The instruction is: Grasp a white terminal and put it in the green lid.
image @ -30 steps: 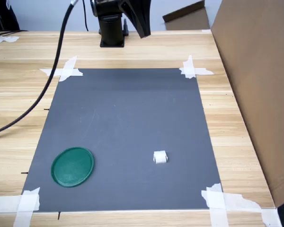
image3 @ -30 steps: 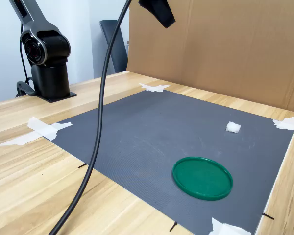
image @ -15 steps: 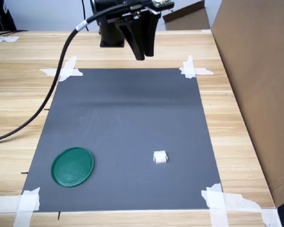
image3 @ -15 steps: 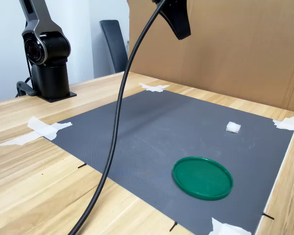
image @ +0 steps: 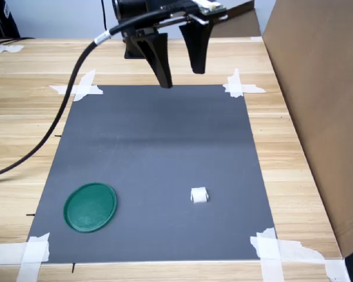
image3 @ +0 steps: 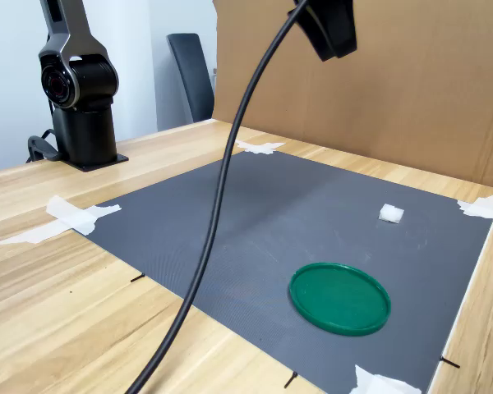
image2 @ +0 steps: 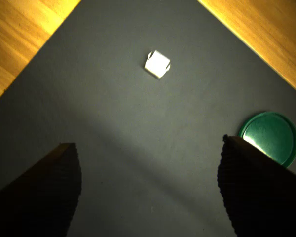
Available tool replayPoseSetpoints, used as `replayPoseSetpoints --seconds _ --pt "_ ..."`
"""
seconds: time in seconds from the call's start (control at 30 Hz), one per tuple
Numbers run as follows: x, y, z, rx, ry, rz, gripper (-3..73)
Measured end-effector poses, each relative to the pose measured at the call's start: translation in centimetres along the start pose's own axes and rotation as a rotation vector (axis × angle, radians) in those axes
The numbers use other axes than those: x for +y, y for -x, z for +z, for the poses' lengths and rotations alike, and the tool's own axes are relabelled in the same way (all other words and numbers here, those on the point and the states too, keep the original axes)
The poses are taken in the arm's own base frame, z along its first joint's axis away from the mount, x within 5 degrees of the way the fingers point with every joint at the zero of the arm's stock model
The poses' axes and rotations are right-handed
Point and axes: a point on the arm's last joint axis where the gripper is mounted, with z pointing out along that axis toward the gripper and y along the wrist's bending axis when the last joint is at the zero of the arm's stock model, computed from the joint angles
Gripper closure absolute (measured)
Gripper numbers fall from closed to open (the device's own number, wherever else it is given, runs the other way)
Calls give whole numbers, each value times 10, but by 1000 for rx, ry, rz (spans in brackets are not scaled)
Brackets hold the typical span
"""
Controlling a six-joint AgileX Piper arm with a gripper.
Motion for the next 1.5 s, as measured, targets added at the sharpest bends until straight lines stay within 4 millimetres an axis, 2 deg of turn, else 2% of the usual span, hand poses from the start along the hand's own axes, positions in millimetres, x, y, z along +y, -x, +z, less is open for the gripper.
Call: replayPoseSetpoints --seconds 0.13,0.2,0.3,0.5,0.53,0.57,0.6,0.73,0.87,1.03,1.37,1.5 --pt "-7 15 1 -4 4 2 18" --pt "-15 33 5 1 10 -6 22" --pt "-18 38 12 17 19 -11 23" --pt "-19 37 40 78 44 -19 23" --pt "-20 36 47 102 51 -22 23" --pt "-23 36 65 160 54 -34 23" --pt "-25 39 71 172 55 -34 23" --pt "-37 55 84 193 90 -12 23" --pt "-52 62 91 201 88 -51 23" --pt "-52 66 94 200 102 -79 23" --pt "-38 62 124 274 179 -64 23" --pt "-38 59 146 278 177 -56 23"
